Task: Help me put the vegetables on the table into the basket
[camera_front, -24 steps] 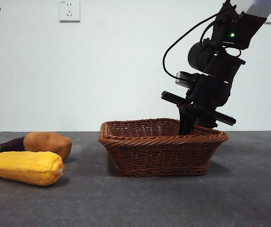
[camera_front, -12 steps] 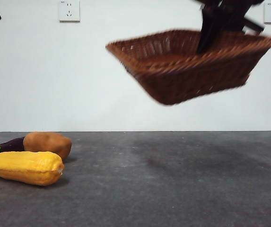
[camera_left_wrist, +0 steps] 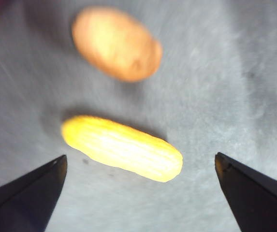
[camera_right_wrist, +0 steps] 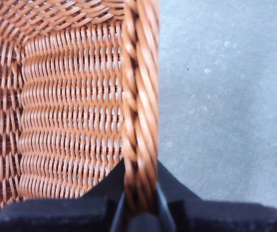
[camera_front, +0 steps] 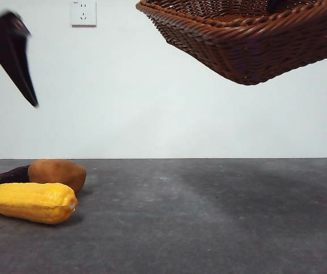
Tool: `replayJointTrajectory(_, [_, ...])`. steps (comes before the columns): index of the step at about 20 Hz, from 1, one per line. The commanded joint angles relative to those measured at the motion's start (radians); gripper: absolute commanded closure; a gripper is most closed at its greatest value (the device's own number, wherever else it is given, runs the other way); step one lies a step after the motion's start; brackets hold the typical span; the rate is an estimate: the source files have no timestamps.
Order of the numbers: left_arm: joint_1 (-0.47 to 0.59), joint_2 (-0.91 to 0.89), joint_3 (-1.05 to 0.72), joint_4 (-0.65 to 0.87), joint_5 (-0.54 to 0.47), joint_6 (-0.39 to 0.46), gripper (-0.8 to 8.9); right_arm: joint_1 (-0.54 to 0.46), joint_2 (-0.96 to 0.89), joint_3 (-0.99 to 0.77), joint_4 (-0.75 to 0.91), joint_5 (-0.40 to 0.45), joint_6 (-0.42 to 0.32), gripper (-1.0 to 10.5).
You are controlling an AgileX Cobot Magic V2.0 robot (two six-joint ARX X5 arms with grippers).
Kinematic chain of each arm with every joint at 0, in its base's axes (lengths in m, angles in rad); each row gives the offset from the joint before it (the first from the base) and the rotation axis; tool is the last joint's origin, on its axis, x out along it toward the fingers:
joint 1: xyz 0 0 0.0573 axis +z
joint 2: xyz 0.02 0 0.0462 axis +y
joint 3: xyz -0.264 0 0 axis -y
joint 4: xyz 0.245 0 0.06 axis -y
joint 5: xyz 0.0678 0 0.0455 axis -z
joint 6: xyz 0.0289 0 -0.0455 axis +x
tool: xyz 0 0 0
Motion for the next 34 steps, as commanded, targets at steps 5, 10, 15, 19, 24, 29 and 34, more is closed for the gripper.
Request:
replayJointTrajectory(5, [-0.138, 0.166, 0.002, 0.072, -0.116, -0.319, 1.27, 0.0, -0.006, -0.001, -0.002, -0.014, -0.029, 9.6])
replayJointTrajectory(10, [-0.192, 0.248, 0.002, 0.087, -0.157, -0.425, 1.27, 0.0, -0.006, -0.001, 0.0, -0.063, -0.032, 9.6])
replayJointTrajectory(15, [-0.193, 0.291, 0.002, 0.105, -0.175, -0.489, 1.27, 0.0, -0.006, -0.001, 0.001, -0.087, -0.041, 9.6])
replayJointTrajectory(19, [-0.201, 0.324, 0.002, 0.117, -0.183, -0.531, 1.27, 0.0, -0.006, -0.001, 0.001, -0.098, -0.055, 9.6])
replayJointTrajectory(24, [-0.213, 0.361, 0.002, 0.152, -0.183, -0.571, 1.55, 0.0, -0.006, -0.001, 0.0, -0.142, -0.06, 9.6])
replayJointTrajectory(29, [-0.225, 0.39, 0.002, 0.163, -0.184, -0.573, 4.47, 0.0, -0.006, -0.001, -0.003, -0.143, -0.065, 9.6])
replayJointTrajectory(34, [-0.237, 0.391, 0.002, 0.163, -0.185, -0.545, 7.89, 0.0, -0.006, -0.001, -0.011, -0.147, -0.072, 9.6])
